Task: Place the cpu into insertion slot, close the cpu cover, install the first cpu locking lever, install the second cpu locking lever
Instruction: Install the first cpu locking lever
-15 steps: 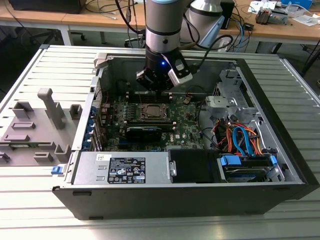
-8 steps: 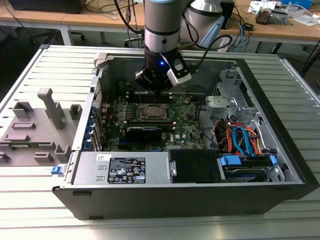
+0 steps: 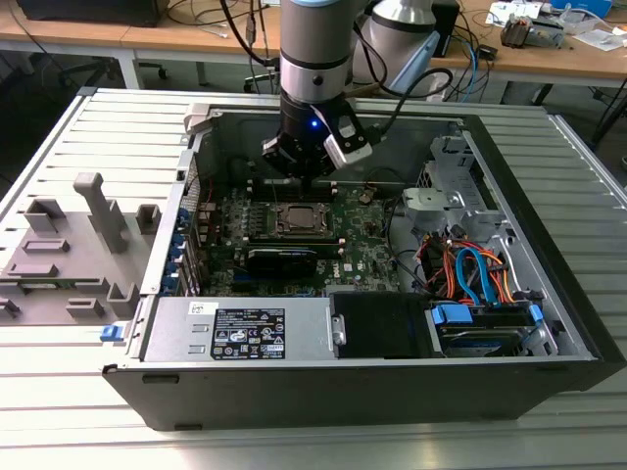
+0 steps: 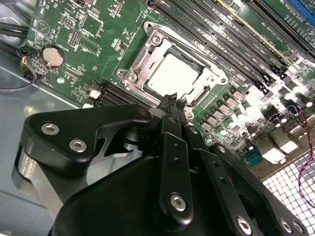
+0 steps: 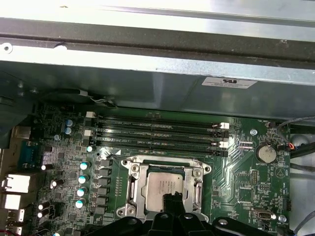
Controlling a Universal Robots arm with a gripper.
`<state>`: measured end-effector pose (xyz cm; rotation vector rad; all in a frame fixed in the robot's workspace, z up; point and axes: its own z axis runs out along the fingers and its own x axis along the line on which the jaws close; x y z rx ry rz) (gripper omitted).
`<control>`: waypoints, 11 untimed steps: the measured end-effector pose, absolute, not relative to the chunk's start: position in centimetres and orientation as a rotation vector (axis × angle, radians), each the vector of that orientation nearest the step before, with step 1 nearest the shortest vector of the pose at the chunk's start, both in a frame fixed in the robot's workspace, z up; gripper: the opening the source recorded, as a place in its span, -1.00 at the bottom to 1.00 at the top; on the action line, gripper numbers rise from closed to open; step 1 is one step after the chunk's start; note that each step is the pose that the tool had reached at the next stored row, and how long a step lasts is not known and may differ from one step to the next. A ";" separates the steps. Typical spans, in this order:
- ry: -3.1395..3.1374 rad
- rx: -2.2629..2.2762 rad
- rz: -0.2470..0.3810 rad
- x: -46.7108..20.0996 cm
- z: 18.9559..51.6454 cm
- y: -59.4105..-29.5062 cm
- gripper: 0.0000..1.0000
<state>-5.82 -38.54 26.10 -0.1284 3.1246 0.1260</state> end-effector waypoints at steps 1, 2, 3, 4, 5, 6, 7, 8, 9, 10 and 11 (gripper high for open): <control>3.124 -0.128 0.126 -5.9 26.1 -38.5 -0.79; 3.124 -0.128 0.126 -5.9 26.1 -38.5 -0.79; 3.124 -0.128 0.126 -5.9 26.1 -38.5 -0.79; 3.124 -0.128 0.126 -6.0 26.1 -38.5 -0.79; 3.124 -0.128 0.126 -6.0 26.1 -38.5 -0.79; 3.124 -0.128 0.126 -6.0 26.1 -38.5 -0.79; 3.124 -0.128 0.126 -6.0 26.1 -38.5 -0.79; 3.124 -0.128 0.126 -6.1 26.1 -38.5 -0.79; 3.124 -0.128 0.126 -6.1 26.1 -38.5 -0.79; 3.124 -0.128 0.126 -6.2 26.1 -38.5 -0.79; 3.124 -0.128 0.126 -6.2 26.1 -38.5 -0.79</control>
